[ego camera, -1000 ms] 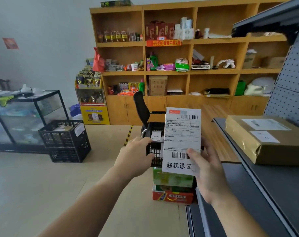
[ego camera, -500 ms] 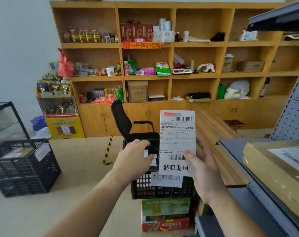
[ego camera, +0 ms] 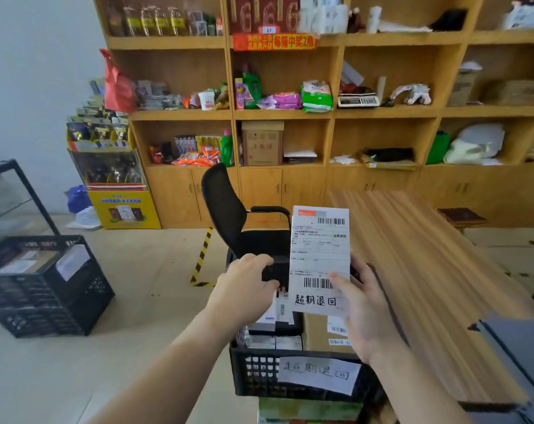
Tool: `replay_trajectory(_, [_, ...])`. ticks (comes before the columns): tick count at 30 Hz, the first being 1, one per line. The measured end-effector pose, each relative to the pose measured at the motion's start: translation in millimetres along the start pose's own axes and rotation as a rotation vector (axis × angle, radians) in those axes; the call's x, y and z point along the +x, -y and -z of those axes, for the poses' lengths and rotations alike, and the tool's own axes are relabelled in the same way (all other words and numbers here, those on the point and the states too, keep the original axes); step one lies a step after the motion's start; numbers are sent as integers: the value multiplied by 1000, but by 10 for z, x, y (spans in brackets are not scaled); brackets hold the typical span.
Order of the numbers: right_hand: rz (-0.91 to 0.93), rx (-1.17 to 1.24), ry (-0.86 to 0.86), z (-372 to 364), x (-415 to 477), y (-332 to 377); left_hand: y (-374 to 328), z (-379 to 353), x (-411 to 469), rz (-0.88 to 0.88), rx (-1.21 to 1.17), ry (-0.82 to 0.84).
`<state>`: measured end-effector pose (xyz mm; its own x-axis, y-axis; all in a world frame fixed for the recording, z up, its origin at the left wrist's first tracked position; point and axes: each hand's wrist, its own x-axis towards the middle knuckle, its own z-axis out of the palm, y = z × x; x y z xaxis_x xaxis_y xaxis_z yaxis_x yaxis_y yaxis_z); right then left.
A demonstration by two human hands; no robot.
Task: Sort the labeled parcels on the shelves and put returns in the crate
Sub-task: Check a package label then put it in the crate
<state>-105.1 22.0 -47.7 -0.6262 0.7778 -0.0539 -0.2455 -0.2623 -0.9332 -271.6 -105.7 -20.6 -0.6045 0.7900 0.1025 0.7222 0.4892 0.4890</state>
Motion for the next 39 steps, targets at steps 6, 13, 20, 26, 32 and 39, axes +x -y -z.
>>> replay_trajectory(6, [-195, -12, -42, 70, 881, -485, 314, -544, 651, 133, -105, 140])
replay_trajectory(13, [-385, -59, -166, 168, 1540, -1065, 725, -1119, 1290, 272, -300, 273])
replay_trajectory(20, [-534, -128, -265, 191, 1968, -1651, 1132, -1754, 1709, 458, -618, 447])
replay_trajectory(26, [-623, -288, -250, 271, 2271, -2064, 1413, -2221, 1863, 625, -761, 507])
replay_trajectory(32, [-651, -544, -158, 385, 2568, -2440, 1558, -2643, 2001, 730, -786, 531])
replay_trajectory(39, [-644, -704, -131, 551, 2835, -2763, 1648, -2947, 2189, 741, -774, 513])
